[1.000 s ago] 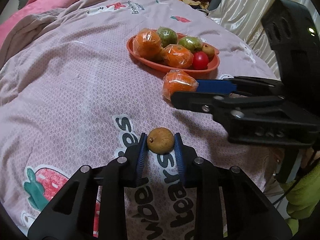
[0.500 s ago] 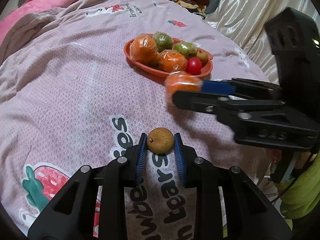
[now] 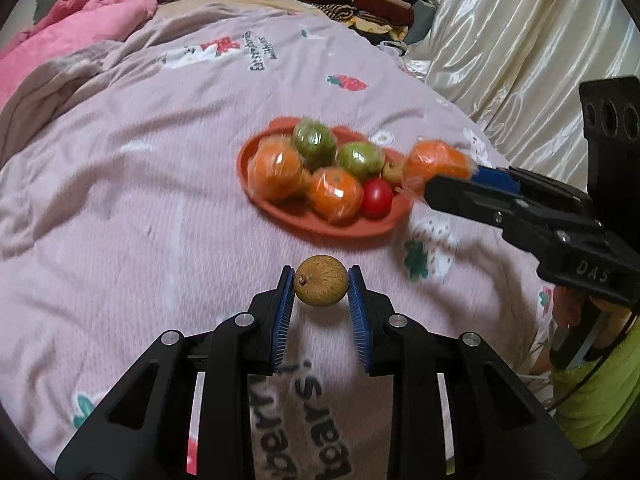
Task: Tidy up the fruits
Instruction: 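Carry the small brown fruit and bagged orange over the plate and lower them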
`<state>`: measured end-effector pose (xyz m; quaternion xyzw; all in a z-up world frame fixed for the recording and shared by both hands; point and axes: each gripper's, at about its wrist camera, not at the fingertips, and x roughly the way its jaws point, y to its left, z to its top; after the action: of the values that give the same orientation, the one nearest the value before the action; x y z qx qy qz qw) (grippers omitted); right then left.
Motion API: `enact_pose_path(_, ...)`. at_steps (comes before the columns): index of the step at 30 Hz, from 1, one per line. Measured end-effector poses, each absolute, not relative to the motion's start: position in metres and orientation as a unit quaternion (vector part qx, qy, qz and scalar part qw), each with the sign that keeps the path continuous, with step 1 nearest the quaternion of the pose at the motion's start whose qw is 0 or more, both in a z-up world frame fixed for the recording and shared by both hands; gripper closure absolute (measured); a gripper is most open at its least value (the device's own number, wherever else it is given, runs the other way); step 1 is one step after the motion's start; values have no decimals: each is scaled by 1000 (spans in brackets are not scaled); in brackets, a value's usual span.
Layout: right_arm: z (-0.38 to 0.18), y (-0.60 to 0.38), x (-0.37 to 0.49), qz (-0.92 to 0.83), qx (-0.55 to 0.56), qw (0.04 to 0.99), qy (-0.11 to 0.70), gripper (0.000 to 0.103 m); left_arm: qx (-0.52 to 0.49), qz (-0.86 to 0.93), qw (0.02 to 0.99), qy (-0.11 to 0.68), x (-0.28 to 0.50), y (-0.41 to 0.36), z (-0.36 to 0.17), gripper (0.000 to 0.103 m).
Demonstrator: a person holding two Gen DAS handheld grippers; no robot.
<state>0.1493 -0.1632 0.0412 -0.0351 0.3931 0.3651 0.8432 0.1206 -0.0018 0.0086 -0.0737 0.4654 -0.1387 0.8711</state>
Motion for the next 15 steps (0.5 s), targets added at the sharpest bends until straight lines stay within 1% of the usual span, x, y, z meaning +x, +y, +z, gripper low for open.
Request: enact_pose_path(15,46,-172,179,350,-60,856,377,62,-58,-137,872,466,171,-21,11,83)
